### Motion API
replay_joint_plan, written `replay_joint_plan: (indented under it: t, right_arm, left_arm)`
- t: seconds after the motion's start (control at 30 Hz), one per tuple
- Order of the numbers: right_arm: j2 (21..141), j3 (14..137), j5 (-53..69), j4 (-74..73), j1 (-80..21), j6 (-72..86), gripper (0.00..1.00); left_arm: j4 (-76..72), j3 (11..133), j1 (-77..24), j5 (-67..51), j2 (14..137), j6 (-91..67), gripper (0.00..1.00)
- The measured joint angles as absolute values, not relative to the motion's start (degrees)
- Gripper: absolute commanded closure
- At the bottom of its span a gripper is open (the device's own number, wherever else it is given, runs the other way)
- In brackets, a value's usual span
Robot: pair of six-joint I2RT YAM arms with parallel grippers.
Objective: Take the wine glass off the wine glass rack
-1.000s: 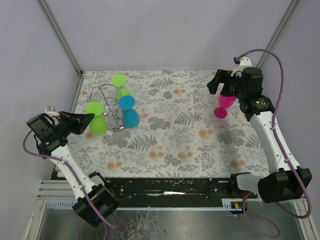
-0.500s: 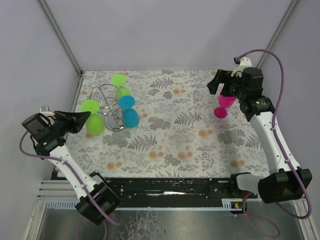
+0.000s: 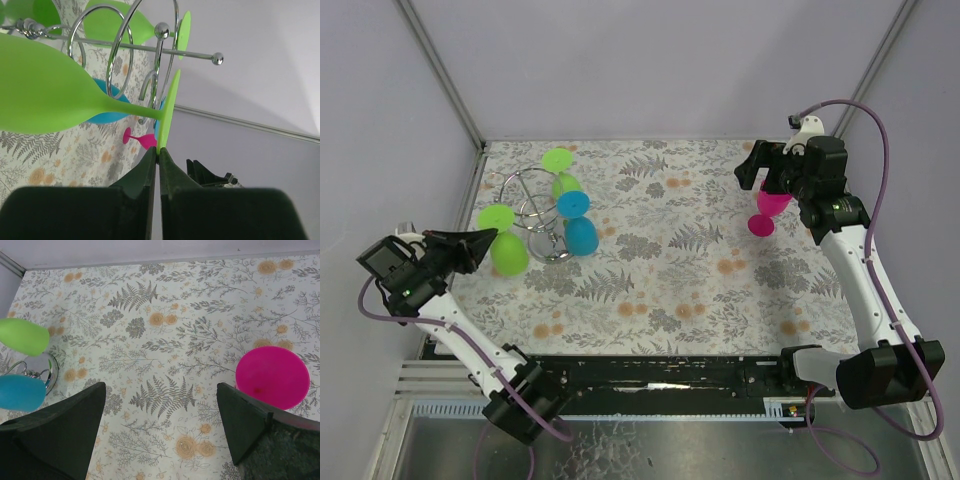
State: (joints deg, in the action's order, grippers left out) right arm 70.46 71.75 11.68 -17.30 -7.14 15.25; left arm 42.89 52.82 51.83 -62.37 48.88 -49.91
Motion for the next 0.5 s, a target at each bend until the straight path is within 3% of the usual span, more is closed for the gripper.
replay_joint_plan:
  t: [0.5]
  right_arm:
    - [69.36,71.29,11.70,-17.30,-7.14,15.27,0.01]
  left_arm:
    - [50.98,55.61,55.46,-64.25,47.09,-45.10,1.00]
